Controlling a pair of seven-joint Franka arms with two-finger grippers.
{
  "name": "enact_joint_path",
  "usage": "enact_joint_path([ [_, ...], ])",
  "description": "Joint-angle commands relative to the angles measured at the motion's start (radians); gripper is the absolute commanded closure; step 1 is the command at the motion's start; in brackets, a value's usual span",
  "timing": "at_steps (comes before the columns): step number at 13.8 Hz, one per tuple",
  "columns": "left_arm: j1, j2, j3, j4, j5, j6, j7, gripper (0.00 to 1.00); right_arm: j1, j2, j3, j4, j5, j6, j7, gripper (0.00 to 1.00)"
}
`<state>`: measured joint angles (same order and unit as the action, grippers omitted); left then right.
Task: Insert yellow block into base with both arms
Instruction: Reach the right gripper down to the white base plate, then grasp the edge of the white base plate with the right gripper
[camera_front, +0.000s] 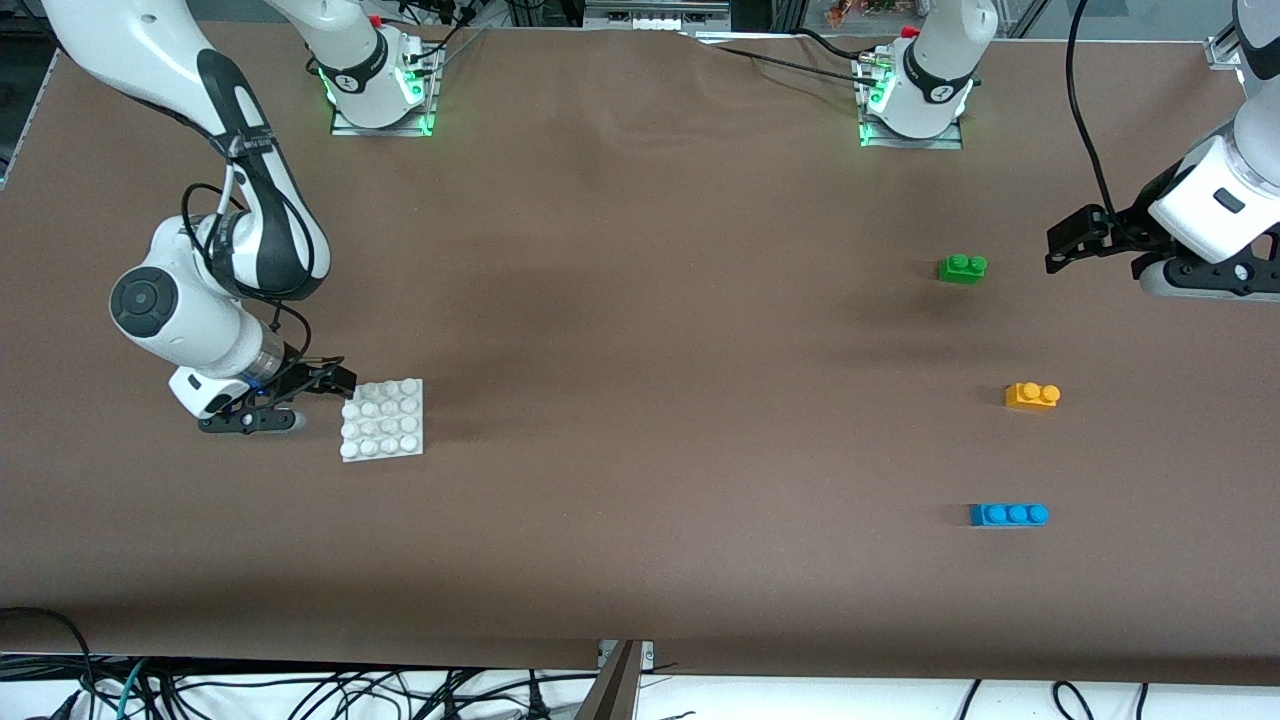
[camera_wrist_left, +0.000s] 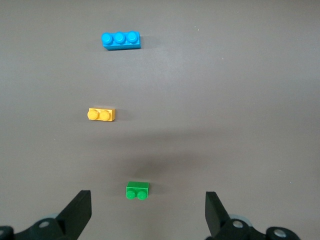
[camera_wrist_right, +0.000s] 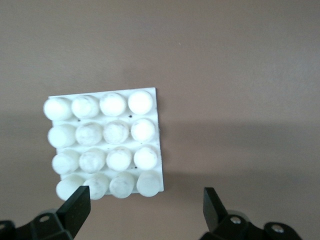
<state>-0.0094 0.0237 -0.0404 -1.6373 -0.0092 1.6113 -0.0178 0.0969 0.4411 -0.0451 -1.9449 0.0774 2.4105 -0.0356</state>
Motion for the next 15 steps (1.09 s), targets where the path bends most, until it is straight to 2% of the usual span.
enact_joint_path([
  [1, 0.002, 0.015, -0.004, 0.033, 0.005, -0.014, 0.004, 0.00, -0.026, 0.028, 0.008, -0.012, 0.088, 0.056, -0.082, 0.00],
  [6, 0.002, 0.015, -0.004, 0.033, 0.005, -0.014, 0.004, 0.00, -0.022, 0.063, 0.016, 0.003, 0.107, 0.099, -0.072, 0.01],
  [12, 0.002, 0.015, -0.004, 0.031, 0.005, -0.014, 0.004, 0.00, 0.000, 0.142, 0.019, 0.078, 0.107, 0.122, -0.069, 0.01],
  [15, 0.002, 0.015, -0.004, 0.031, 0.005, -0.014, 0.004, 0.00, 0.003, 0.166, 0.021, 0.075, 0.107, 0.169, -0.078, 0.01],
])
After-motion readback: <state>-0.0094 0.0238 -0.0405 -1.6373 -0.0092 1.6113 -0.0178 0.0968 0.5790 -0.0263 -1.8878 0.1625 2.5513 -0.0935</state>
